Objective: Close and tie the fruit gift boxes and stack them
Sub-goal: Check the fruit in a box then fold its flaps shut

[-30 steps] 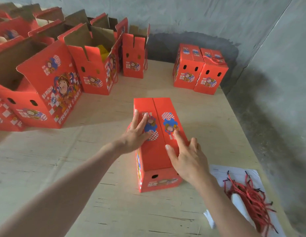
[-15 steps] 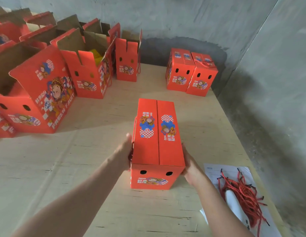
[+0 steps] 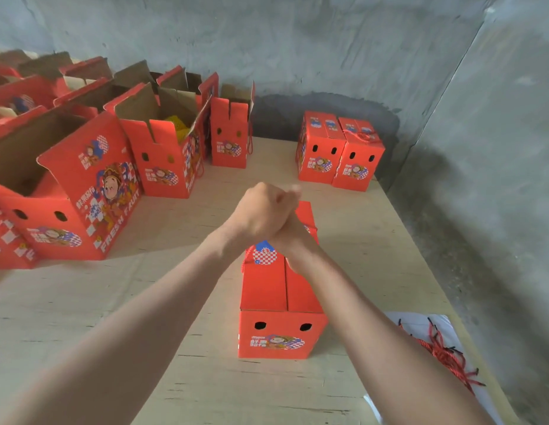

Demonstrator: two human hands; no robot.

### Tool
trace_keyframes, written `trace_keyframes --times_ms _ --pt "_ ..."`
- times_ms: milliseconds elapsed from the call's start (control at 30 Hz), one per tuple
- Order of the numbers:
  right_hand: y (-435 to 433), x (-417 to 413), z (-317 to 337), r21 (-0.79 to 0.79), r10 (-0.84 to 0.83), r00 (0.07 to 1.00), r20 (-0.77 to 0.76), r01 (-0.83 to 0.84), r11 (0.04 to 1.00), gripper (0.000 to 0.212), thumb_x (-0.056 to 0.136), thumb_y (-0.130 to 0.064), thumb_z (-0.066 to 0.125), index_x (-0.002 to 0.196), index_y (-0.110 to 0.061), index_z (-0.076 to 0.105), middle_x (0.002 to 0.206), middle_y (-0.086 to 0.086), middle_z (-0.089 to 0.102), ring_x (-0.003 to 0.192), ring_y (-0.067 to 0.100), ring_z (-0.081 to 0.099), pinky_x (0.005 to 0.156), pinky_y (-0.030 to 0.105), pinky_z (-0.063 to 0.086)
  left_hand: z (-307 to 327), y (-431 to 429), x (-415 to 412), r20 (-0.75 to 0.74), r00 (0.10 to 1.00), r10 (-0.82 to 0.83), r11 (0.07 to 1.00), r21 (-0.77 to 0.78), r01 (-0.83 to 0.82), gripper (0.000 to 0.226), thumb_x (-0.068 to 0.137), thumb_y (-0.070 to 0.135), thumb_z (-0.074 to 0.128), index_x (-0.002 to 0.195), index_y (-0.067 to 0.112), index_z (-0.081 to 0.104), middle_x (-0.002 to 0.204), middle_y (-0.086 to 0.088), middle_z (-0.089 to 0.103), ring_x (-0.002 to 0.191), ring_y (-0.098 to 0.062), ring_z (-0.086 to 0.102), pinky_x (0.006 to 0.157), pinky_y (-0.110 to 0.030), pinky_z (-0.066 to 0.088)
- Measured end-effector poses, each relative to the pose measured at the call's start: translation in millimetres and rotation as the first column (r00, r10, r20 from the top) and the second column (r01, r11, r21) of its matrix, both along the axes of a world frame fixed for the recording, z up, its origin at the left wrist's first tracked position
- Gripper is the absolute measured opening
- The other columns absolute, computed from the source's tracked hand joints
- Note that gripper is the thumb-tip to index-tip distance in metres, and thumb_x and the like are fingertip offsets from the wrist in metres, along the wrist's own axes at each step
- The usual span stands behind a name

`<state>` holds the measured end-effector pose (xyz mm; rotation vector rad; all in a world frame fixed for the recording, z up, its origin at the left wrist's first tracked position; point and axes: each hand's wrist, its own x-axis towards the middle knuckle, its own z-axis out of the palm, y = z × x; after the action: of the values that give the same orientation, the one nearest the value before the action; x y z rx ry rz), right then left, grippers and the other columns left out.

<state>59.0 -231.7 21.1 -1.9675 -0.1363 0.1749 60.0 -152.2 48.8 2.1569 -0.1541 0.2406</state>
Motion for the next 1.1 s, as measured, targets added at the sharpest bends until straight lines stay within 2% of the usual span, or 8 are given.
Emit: trace_keyframes --times_ms 67,167,233,333,567,700,933,1100 --pt "-4.6 1.7 12.7 0.207 -0.103 0.993 -0.049 0.111 0.972 0.017 0.090 0.005 0.047 0.094 0.001 0.063 0.068 0.000 0.059 0.060 0.014 0.053 0.057 0.021 0.045 4.5 7.7 -5.7 0.128 0.989 0.080 0.976 0.192 -0.104 0.050 0.097 0.038 0.045 0.061 0.005 0.057 0.061 -0.008 0.060 0.068 -0.030 0.057 0.060 -0.032 0.040" --pt "-19.7 15.9 35.9 0.450 -0.266 0.956 -0.124 0.294 0.843 0.017 0.082 0.000 0.053 0.067 -0.005 0.061 0.045 -0.004 0.054 0.046 0.012 0.053 0.053 0.022 0.043 -12.7 21.2 -24.0 0.244 0.956 0.165 0.986 -0.029 -0.163 0.030 0.096 0.035 0.048 0.082 0.015 0.065 0.082 0.003 0.063 0.087 -0.026 0.059 0.069 -0.030 0.039" --pt "-22.4 22.1 46.6 0.424 -0.270 0.957 -0.110 0.291 0.858 0.021 0.081 -0.002 0.054 0.061 -0.009 0.055 0.042 -0.005 0.052 0.048 0.014 0.053 0.058 0.023 0.041 -40.9 20.8 -38.1 0.069 0.997 0.017 0.999 0.042 -0.020 0.037 0.093 0.041 0.053 0.121 0.016 0.059 0.118 -0.001 0.059 0.114 -0.019 0.052 0.088 -0.026 0.039" --pt "-19.0 33.7 64.3 0.425 -0.243 0.968 -0.058 0.244 0.871 0.022 0.082 -0.004 0.055 0.060 -0.011 0.055 0.046 -0.005 0.052 0.051 0.014 0.055 0.065 0.026 0.041 -79.9 18.3 -55.0 -0.082 0.994 -0.076 0.983 0.162 0.088 0.065 0.090 0.046 0.057 0.145 0.022 0.033 0.156 0.001 0.018 0.142 -0.014 0.021 0.114 -0.031 0.024" --pt "-20.8 58.7 110.2 0.491 -0.248 0.966 0.078 0.179 0.852 0.020 0.086 -0.012 0.054 0.067 -0.016 0.059 0.047 -0.009 0.055 0.049 0.011 0.058 0.061 0.026 0.041 -60.4 22.7 -30.7 0.037 0.988 -0.152 0.988 -0.015 0.152 0.082 0.071 0.069 0.048 0.140 0.026 0.043 0.158 0.007 -0.003 0.144 -0.008 0.010 0.113 -0.030 0.025" --pt "-22.7 66.5 93.7 0.358 -0.273 0.961 0.044 0.240 0.902 0.020 0.082 -0.005 0.055 0.064 -0.012 0.059 0.047 -0.006 0.057 0.049 0.011 0.059 0.064 0.026 0.043 -87.8 29.3 -16.4 -0.174 0.958 -0.226 0.974 -0.046 0.222 0.070 0.086 0.053 0.056 0.147 0.033 0.029 0.157 0.006 -0.016 0.145 -0.010 0.000 0.106 -0.022 0.028" --pt "-20.4 83.9 53.1 0.185 -0.295 0.955 0.015 0.288 0.940 0.022 0.082 -0.001 0.053 0.061 -0.005 0.057 0.061 0.007 0.061 0.062 0.017 0.059 0.061 0.027 0.042 -117.0 23.8 9.0 -0.299 0.941 -0.160 0.986 0.006 0.169 0.068 0.087 0.029 0.066 0.146 0.028 0.032 0.155 -0.004 0.012 0.144 -0.021 0.015 0.111 -0.038 0.033" --pt "-24.7 90.0 46.6 0.170 -0.278 0.959 0.046 0.267 0.949 0.033 0.082 -0.004 0.059 0.049 -0.010 0.055 0.045 -0.003 0.059 0.067 0.017 0.062 0.070 0.029 0.045 -130.0 15.2 14.2 -0.249 0.960 -0.131 0.991 -0.032 0.127 0.070 0.084 0.029 0.069 0.145 0.027 0.034 0.155 -0.002 0.012 0.142 -0.017 0.018 0.111 -0.028 0.030"
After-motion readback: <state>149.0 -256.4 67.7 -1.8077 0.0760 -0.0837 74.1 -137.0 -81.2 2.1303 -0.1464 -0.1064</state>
